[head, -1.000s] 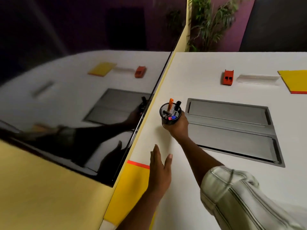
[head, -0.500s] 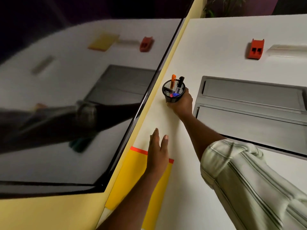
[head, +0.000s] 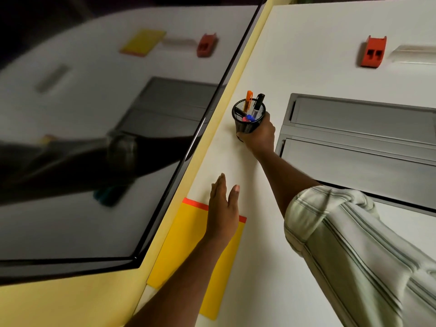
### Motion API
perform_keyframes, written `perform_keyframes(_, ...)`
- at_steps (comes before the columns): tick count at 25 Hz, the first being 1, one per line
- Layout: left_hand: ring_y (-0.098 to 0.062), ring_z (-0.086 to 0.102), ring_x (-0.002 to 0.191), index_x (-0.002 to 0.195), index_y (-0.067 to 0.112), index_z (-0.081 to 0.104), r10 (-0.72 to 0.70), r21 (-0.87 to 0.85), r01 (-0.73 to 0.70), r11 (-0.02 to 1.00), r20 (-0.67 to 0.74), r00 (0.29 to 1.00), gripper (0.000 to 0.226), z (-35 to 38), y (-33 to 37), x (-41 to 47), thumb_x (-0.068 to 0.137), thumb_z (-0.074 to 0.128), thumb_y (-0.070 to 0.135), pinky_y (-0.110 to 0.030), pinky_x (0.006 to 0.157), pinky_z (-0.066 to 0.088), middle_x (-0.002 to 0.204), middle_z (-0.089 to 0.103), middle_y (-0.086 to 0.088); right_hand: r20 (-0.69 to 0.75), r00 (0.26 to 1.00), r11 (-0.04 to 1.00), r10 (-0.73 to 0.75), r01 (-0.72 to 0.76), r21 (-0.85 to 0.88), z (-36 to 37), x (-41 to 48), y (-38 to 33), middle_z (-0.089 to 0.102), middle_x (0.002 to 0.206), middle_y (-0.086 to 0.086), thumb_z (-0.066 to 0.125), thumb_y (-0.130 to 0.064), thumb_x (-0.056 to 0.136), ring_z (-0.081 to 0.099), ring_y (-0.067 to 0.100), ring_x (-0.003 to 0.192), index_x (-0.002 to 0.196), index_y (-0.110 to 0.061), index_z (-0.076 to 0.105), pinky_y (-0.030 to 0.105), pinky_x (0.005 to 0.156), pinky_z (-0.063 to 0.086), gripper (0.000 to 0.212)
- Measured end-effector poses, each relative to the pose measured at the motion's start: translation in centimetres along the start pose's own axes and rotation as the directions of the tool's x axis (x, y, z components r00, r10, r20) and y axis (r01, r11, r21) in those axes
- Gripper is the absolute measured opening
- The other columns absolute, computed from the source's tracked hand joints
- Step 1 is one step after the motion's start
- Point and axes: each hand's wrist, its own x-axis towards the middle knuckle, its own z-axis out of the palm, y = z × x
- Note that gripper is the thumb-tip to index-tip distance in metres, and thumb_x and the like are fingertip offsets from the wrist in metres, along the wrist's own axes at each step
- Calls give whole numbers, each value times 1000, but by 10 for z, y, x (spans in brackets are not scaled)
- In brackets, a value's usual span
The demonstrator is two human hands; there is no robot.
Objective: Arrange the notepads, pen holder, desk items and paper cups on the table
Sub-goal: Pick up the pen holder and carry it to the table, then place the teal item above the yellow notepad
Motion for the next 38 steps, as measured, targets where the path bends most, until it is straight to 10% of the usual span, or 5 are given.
perform_keyframes(13, -19, 20, 145, 148, 27, 21, -2, 5, 2, 1000, -20, 1000, 56, 0, -13, -5, 97, 41, 34, -40, 109, 40, 157, 23, 2, 48, 991, 961, 123, -106, -256, 9, 11, 17, 59, 122, 9, 86, -27, 64, 57, 31, 111, 123, -7, 41, 48, 91, 48, 77)
perform_keyframes(18, -19, 21, 145, 148, 27, 21, -13, -24, 12, 1000, -26, 1000, 56, 2, -7, -14, 96, 41, 38, -36, 109, 38, 157, 23, 2, 134, 965, 972, 226, -214, -97, -2, -9, 22, 35, 149, 14, 70, -7, 84, 40, 31, 132, 150, -6, 4, 15, 92, 44, 93)
perform_keyframes(21, -19, 19, 146, 148, 26, 21, -6, -47, 5, 999, -9, 1000, 58, 6, -2, -25, 96, 42, 38, -31, 106, 35, 157, 22, 1, 119, 966, 960, 228, -203, -192, -9, -32, 23, 40, 142, 20, 62, -6, 88, 44, 34, 126, 146, -4, 18, 37, 102, 39, 72)
perform_keyframes(30, -25, 32, 141, 146, 17, 29, 3, -68, -2, 998, 15, 1000, 53, 23, 17, -69, 97, 44, 30, -41, 107, 41, 153, 33, -6, 229, 964, 956, 137, -68, -284, -69, -121, 4, 59, 113, 18, 71, -13, 82, 57, 30, 102, 117, 2, 47, 28, 73, 42, 45)
perform_keyframes(38, -25, 29, 142, 146, 15, 30, 77, 101, -90, 991, 126, 989, 53, 45, 14, -129, 98, 44, 30, -37, 111, 35, 152, 34, -6, 132, 989, 968, 59, -24, -251, -152, -214, 21, 63, 115, 16, 63, -12, 89, 60, 28, 106, 124, -1, 49, 32, 87, 47, 40)
